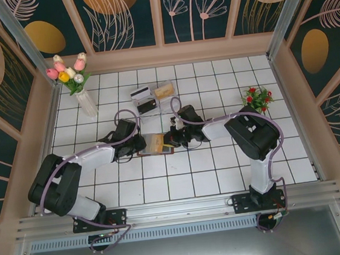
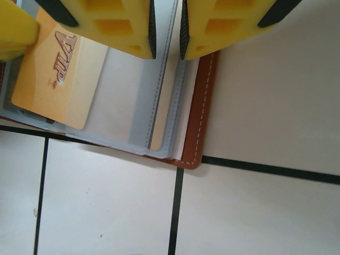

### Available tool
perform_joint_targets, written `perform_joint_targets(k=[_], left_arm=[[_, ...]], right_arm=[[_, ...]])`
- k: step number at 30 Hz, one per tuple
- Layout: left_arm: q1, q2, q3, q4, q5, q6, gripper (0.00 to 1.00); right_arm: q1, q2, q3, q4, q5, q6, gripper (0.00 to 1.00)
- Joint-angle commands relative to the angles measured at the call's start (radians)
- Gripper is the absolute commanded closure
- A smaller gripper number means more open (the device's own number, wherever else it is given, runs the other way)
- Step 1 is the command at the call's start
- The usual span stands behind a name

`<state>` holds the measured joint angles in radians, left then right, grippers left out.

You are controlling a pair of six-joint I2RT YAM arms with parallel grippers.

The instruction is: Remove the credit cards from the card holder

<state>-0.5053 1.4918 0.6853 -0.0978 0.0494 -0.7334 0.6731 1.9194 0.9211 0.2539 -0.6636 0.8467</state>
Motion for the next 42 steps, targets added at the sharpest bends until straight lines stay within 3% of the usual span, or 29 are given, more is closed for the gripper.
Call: perform_joint_targets(k=[1, 6, 9, 18, 25, 32, 37, 42], left_arm=[[0.001, -0.054, 0.054, -0.105, -0.011, 0.057, 0.77], [-0.002, -0.053, 0.005, 0.025, 0.149, 0.026, 0.83], [-0.009, -0.008, -0.003, 0.066, 0.187, 0.011, 0.9], [-0.014, 0.115, 0.031, 0.038, 0.169, 0.036, 1.0], [-0.015, 0.156, 0.013, 0.027, 0.15, 0.026, 1.0], [-0.015, 0.153, -0.011, 0.02, 0.14, 0.027, 1.0], [-0.014, 0.147, -0.018, 0.021, 0.131, 0.023, 1.0], [-0.015, 0.136, -0.014, 0.012, 0.111, 0.019, 0.97]], right_arm=[[-0.004, 0.001, 0.023, -0.039, -0.002, -0.02, 0.94], [-0.004, 0.009, 0.032, -0.036, -0.005, -0.02, 0.94], [-0.004, 0.017, 0.037, -0.033, -0.012, -0.022, 0.93], [-0.004, 0.029, 0.042, -0.012, -0.018, -0.01, 0.93], [-0.003, 0.041, 0.034, 0.053, -0.039, 0.022, 0.84], [0.002, 0.06, 0.03, 0.143, -0.054, 0.076, 0.82], [0.008, 0.066, 0.034, 0.163, -0.039, 0.099, 0.84], [0.006, 0.027, 0.019, 0.123, 0.004, 0.079, 0.93]])
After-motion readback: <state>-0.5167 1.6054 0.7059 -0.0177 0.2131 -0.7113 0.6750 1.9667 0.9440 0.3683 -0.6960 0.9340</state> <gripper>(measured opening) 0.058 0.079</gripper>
